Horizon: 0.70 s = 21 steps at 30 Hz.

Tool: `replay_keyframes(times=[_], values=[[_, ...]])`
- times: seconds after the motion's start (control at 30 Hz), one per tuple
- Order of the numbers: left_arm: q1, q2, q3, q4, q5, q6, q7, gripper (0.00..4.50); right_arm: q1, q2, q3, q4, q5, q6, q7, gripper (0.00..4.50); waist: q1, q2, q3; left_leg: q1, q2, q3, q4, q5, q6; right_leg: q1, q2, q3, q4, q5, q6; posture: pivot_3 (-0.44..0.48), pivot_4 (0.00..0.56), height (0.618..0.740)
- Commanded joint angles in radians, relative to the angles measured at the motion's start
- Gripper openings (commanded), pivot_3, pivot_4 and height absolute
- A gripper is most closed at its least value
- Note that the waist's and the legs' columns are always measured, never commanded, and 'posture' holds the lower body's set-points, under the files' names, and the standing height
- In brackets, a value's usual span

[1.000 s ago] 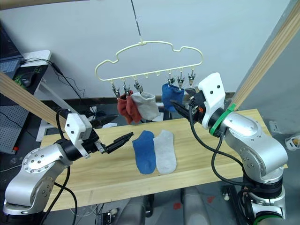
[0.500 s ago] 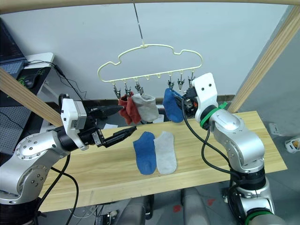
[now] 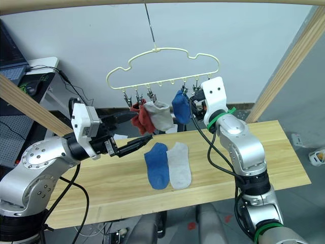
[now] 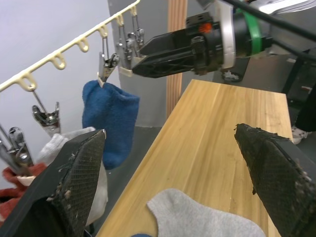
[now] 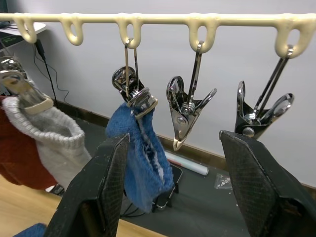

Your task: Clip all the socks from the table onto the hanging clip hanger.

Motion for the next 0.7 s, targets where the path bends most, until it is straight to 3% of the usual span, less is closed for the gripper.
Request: replay_keyframes(times=[0.03, 0.7], values=[[-0.009, 0.0, 0.007, -0.03, 0.0, -0.009, 0.008, 4.48, -0.028, 0.01, -0.003, 0.001, -0.022, -0.054, 0.007, 3.05, 0.0, 0.0, 0.0, 0.0, 0.0, 0.0, 0.0, 0.0, 0.0, 0.0, 0.0, 0.0, 0.0, 0.0, 0.0, -0.127, 0.249, 0.74], [0.001, 0.0, 0.0, -0.024, 0.016, -0.026, 0.004, 4.48, -0.067, 0.029, 0.03, 0.136, -0.154, -0.201, 0.029, 3.05, 0.0, 0.0, 0.0, 0.0, 0.0, 0.0, 0.0, 0.001, -0.001, 0.0, 0.0, 0.0, 0.001, 0.001, -0.001, -0.122, 0.243, 0.74]])
